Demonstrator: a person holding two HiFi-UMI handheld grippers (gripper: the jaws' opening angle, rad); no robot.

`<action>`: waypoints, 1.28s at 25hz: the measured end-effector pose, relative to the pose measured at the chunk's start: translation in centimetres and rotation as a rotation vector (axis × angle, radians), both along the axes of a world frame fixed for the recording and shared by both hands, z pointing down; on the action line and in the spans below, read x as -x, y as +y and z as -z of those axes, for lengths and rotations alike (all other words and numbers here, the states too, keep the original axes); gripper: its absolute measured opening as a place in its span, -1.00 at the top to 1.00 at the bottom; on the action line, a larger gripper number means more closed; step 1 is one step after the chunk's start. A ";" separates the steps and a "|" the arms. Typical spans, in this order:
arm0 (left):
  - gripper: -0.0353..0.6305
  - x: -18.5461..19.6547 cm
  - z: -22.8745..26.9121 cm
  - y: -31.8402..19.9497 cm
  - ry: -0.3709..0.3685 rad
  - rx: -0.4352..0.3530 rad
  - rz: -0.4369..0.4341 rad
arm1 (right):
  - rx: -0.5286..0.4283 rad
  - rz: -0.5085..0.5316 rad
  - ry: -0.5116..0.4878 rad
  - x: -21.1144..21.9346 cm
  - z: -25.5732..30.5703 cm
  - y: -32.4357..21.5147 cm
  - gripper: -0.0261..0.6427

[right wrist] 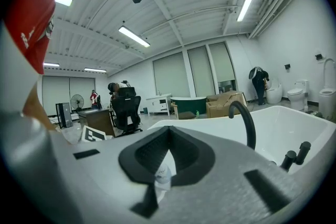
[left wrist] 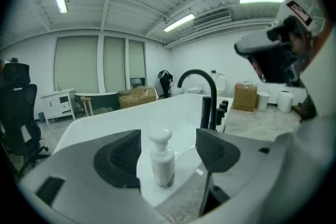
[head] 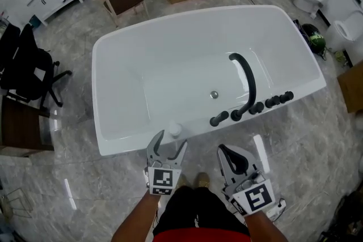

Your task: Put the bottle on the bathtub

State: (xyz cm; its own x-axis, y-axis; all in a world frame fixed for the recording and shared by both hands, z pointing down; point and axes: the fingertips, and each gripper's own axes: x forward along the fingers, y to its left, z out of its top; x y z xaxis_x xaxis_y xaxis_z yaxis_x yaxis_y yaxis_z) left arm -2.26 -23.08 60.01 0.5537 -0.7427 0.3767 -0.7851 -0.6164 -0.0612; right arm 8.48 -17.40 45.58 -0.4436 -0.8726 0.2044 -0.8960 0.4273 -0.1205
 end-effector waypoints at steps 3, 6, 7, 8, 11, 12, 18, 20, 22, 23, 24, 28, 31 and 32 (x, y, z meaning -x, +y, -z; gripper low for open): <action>-0.03 0.3 4.8 1.4 0.061 -0.051 0.006 | -0.023 0.012 -0.017 0.7 1.5 0.3 0.91; -0.02 0.3 10.2 2.9 0.118 -0.089 -0.002 | -0.051 0.021 -0.035 1.0 3.0 0.9 0.91; -0.02 0.3 11.9 3.5 0.127 -0.098 -0.006 | -0.061 0.027 -0.039 1.1 3.5 1.2 0.91; 0.00 0.2 13.4 4.1 0.136 -0.109 -0.007 | -0.069 0.033 -0.043 1.1 4.0 1.4 0.91; 0.27 0.4 17.3 5.8 0.184 -0.142 0.005 | -0.090 0.046 -0.061 1.3 5.4 2.3 0.91; 0.36 0.7 18.4 6.3 0.200 -0.150 0.011 | -0.097 0.051 -0.069 1.5 5.9 2.6 0.91; 0.84 2.2 21.5 8.0 0.215 -0.163 0.038 | -0.138 0.100 -0.091 2.9 8.5 4.6 0.91; 0.86 2.5 22.5 8.1 0.222 -0.180 0.047 | -0.151 0.108 -0.097 3.3 9.2 5.0 0.91; 0.86 2.3 23.4 8.5 0.232 -0.190 0.039 | -0.163 0.110 -0.102 3.4 9.8 5.3 0.91; 0.86 2.1 23.8 8.6 0.237 -0.194 0.032 | -0.168 0.111 -0.103 3.5 10.0 5.4 0.91; 0.86 1.8 24.2 8.7 0.242 -0.197 0.023 | -0.173 0.111 -0.102 3.6 10.3 5.5 0.91; 0.86 0.5 25.0 8.9 0.258 -0.217 -0.025 | -0.201 0.116 -0.094 3.8 11.1 5.5 0.91; 0.86 -0.3 25.3 9.2 0.248 -0.212 -0.047 | -0.216 0.116 -0.097 3.7 11.4 5.6 0.91; 0.86 -0.4 25.1 9.3 0.246 -0.206 -0.052 | -0.218 0.114 -0.099 3.6 11.5 5.7 0.91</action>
State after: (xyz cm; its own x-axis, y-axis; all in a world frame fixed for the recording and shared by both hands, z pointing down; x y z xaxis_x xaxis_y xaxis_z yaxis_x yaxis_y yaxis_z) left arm -1.89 -13.80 34.89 0.6483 -0.7580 0.0715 -0.7599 -0.6500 -0.0015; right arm 4.85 -11.72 34.10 -0.5502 -0.8344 -0.0326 -0.8289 0.5505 -0.0989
